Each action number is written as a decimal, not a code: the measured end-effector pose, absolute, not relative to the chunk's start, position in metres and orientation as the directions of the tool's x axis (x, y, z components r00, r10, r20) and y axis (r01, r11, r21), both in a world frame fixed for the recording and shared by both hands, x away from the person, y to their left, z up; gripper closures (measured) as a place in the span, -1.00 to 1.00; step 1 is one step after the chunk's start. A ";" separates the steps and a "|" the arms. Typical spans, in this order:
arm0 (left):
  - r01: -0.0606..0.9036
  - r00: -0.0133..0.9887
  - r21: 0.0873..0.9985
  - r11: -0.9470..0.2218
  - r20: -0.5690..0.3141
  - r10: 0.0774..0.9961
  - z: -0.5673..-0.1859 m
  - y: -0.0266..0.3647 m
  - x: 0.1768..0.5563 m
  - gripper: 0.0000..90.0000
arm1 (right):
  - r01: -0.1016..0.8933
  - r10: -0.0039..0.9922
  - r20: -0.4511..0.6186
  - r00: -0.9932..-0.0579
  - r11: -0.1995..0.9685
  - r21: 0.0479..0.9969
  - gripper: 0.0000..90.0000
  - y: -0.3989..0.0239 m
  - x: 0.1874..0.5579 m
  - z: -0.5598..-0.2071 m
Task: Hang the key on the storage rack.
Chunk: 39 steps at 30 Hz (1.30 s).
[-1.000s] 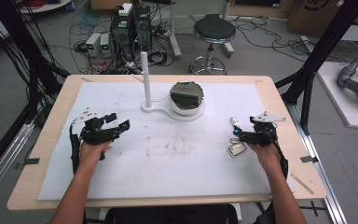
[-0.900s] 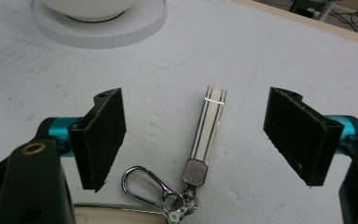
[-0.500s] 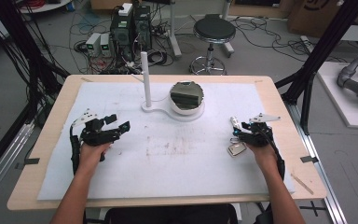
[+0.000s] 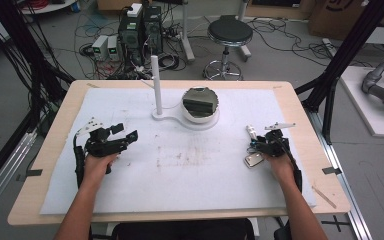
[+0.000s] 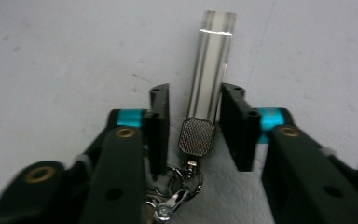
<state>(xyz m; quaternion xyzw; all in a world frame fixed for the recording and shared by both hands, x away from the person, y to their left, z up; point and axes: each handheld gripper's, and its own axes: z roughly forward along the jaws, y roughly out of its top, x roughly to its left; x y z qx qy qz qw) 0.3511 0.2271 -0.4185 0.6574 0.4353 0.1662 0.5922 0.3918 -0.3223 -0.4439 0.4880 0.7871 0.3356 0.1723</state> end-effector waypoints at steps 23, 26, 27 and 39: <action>0.367 0.533 0.922 0.123 -0.317 0.785 -0.417 0.244 0.351 -0.51 | 0.439 0.627 0.067 -0.776 0.462 0.770 0.69 -0.187 0.366 -0.425; 0.368 0.520 0.919 0.141 -0.329 0.788 -0.418 0.247 0.351 -0.51 | 0.414 0.594 0.064 -0.802 0.476 0.776 0.68 -0.166 0.365 -0.426; 0.366 0.518 0.919 0.144 -0.330 0.789 -0.418 0.248 0.351 -0.51 | 0.410 0.587 0.066 -0.807 0.477 0.777 0.69 -0.159 0.365 -0.427; 0.368 0.506 0.917 0.157 -0.339 0.793 -0.418 0.254 0.350 -0.42 | 0.396 0.548 0.069 -0.834 0.506 0.766 0.68 -0.092 0.375 -0.431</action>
